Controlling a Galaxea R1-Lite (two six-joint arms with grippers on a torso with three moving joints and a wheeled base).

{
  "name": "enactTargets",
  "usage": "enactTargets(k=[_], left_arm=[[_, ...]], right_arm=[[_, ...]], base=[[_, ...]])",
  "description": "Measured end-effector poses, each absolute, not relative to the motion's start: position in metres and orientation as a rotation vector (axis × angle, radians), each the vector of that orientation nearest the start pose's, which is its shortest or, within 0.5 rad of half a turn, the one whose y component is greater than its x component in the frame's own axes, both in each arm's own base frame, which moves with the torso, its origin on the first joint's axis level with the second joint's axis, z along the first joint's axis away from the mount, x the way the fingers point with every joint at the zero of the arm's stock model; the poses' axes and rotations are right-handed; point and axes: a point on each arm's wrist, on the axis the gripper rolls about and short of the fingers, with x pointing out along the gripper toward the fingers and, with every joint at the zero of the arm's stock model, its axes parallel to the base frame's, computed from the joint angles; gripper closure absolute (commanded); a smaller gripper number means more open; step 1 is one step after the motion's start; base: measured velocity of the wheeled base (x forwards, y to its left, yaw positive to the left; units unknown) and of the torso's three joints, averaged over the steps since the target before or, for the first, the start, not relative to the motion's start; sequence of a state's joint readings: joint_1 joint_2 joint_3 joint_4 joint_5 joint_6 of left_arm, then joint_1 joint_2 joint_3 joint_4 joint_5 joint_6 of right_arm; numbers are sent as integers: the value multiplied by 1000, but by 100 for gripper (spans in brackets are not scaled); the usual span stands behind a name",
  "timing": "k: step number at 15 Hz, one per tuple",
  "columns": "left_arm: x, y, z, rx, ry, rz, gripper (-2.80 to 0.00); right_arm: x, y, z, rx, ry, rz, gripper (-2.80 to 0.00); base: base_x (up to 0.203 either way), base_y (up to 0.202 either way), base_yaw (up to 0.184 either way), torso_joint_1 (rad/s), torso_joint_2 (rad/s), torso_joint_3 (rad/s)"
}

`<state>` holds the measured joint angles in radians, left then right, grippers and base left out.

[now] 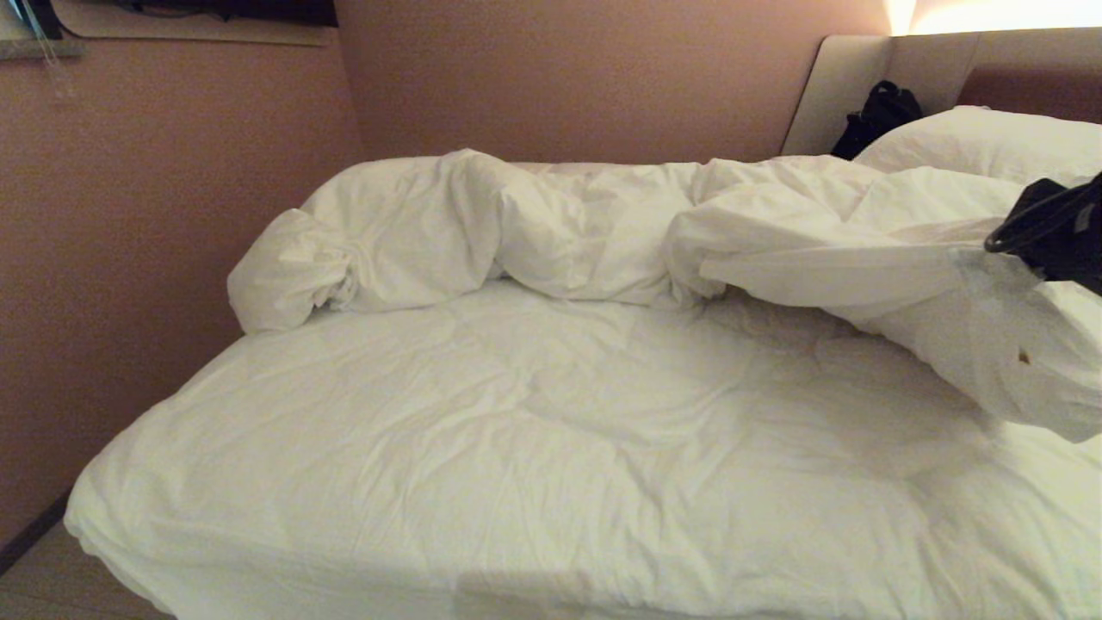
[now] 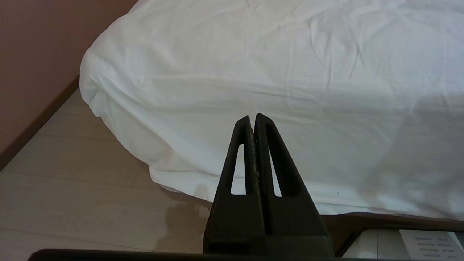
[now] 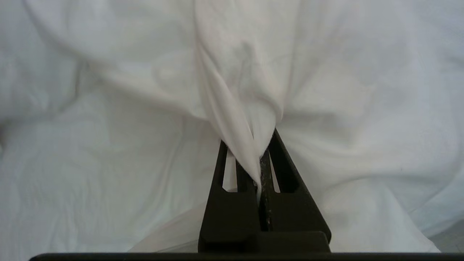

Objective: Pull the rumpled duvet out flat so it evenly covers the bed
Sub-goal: Flatten the corners of the folded blanket

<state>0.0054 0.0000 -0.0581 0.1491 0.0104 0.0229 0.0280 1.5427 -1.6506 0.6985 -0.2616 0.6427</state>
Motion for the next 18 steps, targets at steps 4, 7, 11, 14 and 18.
enactTargets(k=[4, 7, 11, 14, 18], left_arm=[[-28, 0, 76, 23, 92, 16, 0], [-28, 0, 76, 23, 91, 15, 0], [-28, 0, 76, 23, 91, 15, 0], [-28, 0, 76, 23, 91, 15, 0], [-28, 0, 76, 23, 91, 15, 0]], right_arm=[[223, -47, 347, 583, 427, -515, 0], [204, -84, 351, 619, 383, -603, 0], [175, -133, 359, 653, 307, -719, 0], [153, -167, 371, 667, 230, -786, 0], [135, -203, 384, 676, 156, -806, 0]], base=[[0, 0, 0, 0, 0, 0], [0, 0, 0, 0, 0, 0], [0, 0, 0, 0, 0, 0], [0, 0, 0, 0, 0, 0], [0, 0, 0, 0, 0, 0]])
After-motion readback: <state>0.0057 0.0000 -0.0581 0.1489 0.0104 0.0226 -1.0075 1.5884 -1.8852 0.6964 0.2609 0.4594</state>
